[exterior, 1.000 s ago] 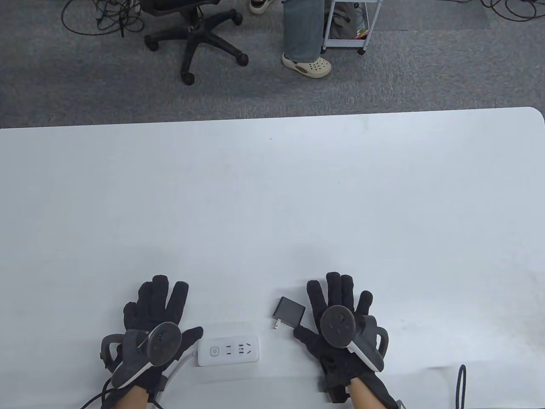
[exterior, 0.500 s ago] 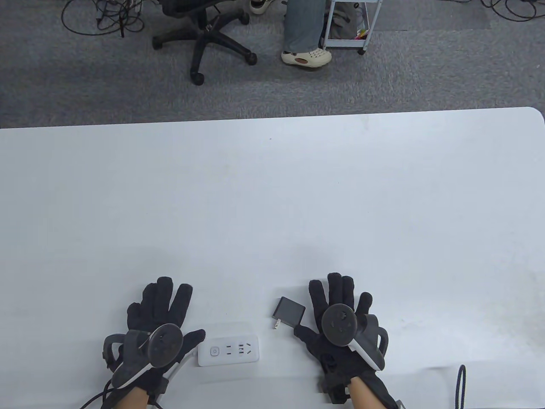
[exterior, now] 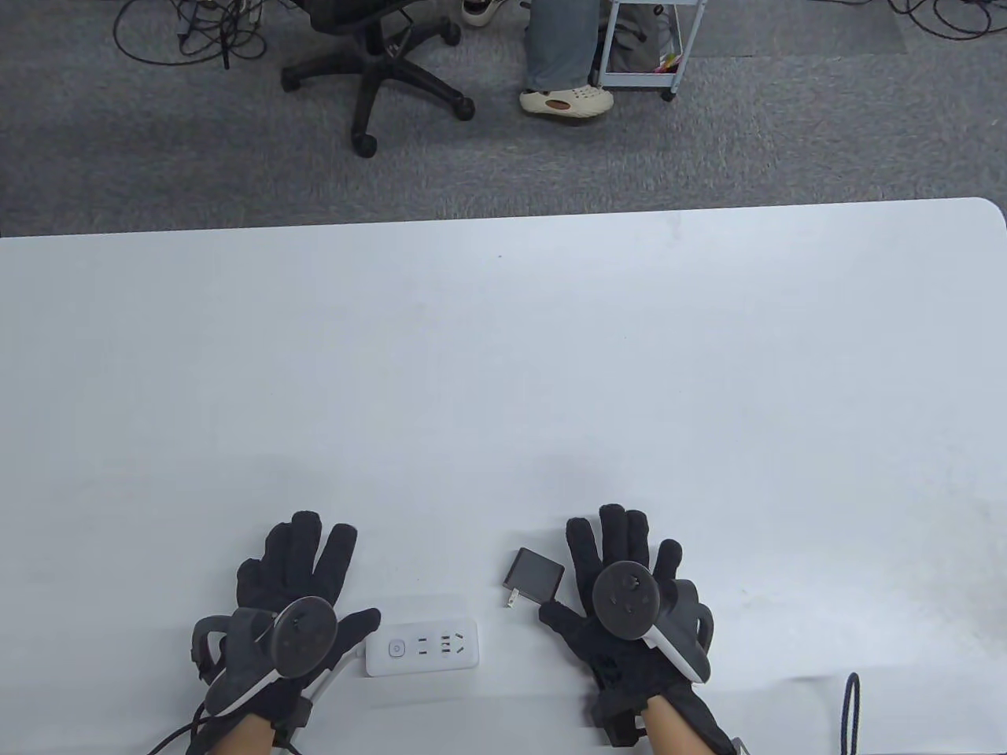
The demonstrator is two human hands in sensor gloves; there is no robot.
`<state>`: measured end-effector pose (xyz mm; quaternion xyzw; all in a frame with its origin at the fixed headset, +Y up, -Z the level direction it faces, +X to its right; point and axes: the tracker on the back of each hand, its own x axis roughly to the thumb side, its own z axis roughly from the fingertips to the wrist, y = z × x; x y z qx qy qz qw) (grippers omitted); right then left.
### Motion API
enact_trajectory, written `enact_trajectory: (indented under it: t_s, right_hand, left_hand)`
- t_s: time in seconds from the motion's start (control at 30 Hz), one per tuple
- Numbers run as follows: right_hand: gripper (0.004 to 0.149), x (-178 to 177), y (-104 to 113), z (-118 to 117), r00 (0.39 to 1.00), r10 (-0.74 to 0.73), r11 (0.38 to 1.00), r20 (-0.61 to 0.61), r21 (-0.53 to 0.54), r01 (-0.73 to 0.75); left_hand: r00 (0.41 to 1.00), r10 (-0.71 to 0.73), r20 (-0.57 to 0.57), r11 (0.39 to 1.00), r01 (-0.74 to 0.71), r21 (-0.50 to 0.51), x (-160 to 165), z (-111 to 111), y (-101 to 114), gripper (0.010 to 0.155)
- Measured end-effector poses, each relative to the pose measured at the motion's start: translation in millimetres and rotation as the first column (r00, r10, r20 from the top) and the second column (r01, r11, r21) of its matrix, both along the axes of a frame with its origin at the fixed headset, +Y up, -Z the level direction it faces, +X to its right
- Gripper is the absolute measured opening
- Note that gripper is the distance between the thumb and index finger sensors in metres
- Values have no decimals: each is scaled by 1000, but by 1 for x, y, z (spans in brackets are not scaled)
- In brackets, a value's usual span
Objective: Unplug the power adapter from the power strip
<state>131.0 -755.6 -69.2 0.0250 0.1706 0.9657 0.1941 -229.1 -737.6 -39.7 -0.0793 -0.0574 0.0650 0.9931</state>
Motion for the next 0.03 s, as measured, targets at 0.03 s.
enact_trajectory:
  t_s: [0.03]
  right_hand:
    - [91, 0, 0, 0, 1000, -1, 1000, 0, -1, 1]
  left_hand:
    - [1000, 0, 0, 1000, 0, 0, 0, 0, 0, 95]
